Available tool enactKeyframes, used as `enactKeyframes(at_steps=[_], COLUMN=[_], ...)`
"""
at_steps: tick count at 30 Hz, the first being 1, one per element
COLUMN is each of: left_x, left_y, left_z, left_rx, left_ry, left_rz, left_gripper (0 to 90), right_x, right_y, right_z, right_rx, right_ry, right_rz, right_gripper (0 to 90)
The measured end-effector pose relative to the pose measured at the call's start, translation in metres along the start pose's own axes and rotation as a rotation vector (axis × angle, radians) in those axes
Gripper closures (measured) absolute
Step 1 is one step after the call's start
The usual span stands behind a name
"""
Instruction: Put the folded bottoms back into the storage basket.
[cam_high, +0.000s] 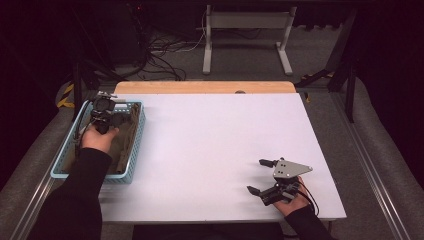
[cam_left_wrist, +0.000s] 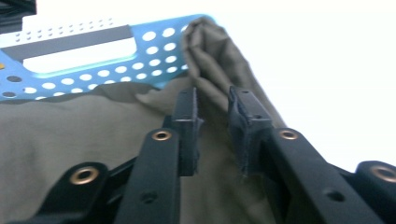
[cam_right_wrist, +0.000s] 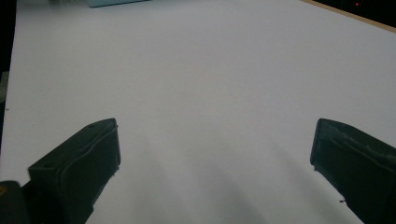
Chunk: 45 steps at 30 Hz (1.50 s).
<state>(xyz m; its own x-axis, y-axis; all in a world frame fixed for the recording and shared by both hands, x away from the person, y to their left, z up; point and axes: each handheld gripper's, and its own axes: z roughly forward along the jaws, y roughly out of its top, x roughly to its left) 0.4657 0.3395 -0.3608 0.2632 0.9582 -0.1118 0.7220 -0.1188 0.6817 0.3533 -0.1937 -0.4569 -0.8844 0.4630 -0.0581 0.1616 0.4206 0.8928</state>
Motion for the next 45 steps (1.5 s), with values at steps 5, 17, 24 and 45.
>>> enactKeyframes(at_steps=[5, 17, 24, 45], left_x=[-0.017, -0.022, -0.021, -0.032], left_y=[-0.008, -0.02, -0.023, -0.026], left_z=[-0.011, -0.007, 0.001, -0.019], left_rx=[-0.002, 0.059, 0.095, -0.029], left_ry=[-0.035, -0.017, 0.004, -0.004], left_rz=[0.042, 0.076, 0.08, 0.096], left_gripper=[61.2, 83.7, 84.7, 63.8], right_x=[0.0, 0.0, 0.0, 0.001], right_y=[0.0, 0.0, 0.0, 0.0], right_z=[0.001, 0.0, 0.001, 0.0], right_rx=[0.003, 0.003, 0.004, 0.007], right_ry=[0.001, 0.002, 0.003, 0.002], right_rz=[-0.001, 0.001, 0.0, -0.003], right_gripper=[2.2, 2.2, 2.1, 2.1])
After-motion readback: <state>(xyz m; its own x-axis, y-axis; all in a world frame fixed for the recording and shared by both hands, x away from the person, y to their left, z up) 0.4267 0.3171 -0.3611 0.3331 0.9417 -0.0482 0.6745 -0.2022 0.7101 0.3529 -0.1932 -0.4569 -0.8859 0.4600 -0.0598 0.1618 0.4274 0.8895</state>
